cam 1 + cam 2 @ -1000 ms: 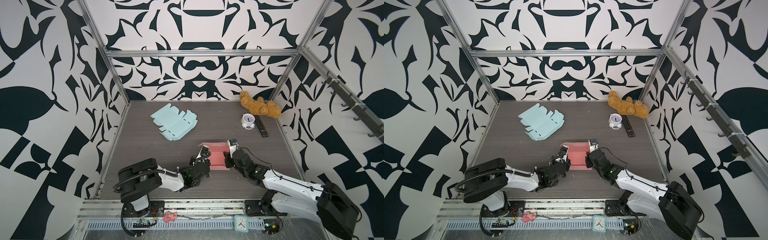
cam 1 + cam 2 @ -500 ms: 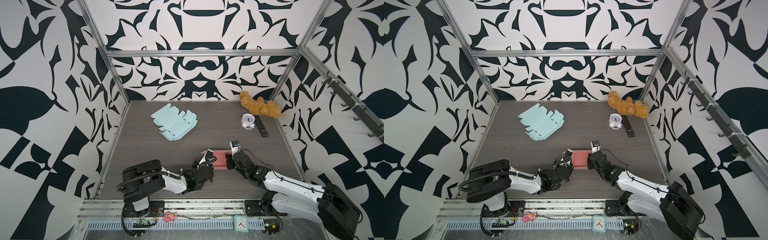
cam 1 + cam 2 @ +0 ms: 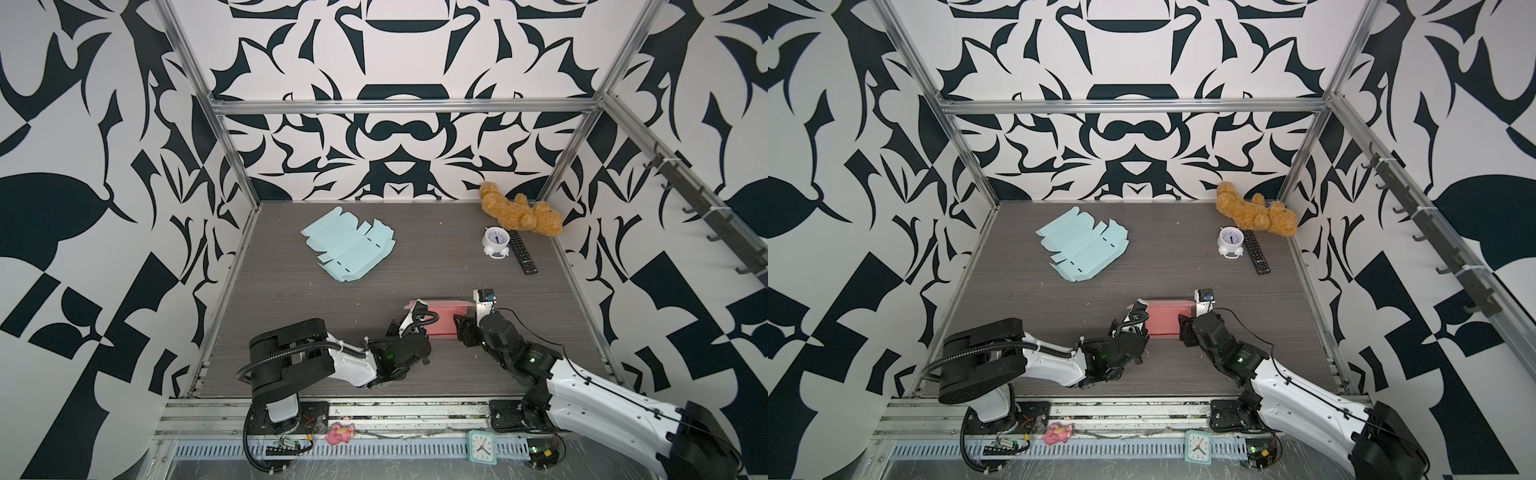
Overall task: Assemble paper box
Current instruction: Fold the lid at the center of the table.
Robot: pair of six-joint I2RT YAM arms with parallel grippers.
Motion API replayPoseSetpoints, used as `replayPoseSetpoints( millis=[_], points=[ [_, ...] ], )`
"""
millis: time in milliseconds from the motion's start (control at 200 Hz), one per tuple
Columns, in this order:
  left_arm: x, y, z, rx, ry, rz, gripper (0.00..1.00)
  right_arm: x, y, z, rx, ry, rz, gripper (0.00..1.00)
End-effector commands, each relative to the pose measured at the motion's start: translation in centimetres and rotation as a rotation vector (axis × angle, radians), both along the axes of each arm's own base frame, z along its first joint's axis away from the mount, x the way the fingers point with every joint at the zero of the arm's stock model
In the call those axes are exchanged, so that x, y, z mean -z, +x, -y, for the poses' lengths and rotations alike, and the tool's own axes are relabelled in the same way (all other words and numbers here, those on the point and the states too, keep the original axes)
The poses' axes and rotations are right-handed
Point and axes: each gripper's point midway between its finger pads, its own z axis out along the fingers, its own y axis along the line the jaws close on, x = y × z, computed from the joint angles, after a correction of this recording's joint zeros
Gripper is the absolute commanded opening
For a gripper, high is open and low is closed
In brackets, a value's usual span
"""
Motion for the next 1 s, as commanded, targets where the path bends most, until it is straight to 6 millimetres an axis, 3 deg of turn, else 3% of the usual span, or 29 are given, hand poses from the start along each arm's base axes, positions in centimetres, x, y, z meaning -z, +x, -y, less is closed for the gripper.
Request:
replayPoseSetpoints(
  millis=[0, 410, 680, 850, 995],
  points=[
    [0.1, -0.1, 0.7, -0.003, -0.020, -0.014, 0.19, -0.4, -0.6, 0.3, 0.012, 0.030, -0.004, 0.70],
    [0.4, -0.3, 0.7, -0.004, -0.041, -0.042, 0.21, -3.7, -1.6, 1.4, 0.032, 0.108, 0.038, 0.68],
    [0.7, -2.5, 0.3, 0.047, -0.133, -0.211, 0.71, -5.7, -1.9, 1.3, 0.013, 0.124, 0.052, 0.68],
    [1.5, -4.5, -1.4, 0.048, -0.160, -0.369, 0.93, -6.9, -2.0, 1.6, 0.019, 0.130, 0.064, 0.68],
    [1.2, -6.3, -2.6, 0.068, -0.140, -0.487, 0.99, -8.5, -2.2, 2.0, 0.019, 0.085, 0.051, 0.69]
  ],
)
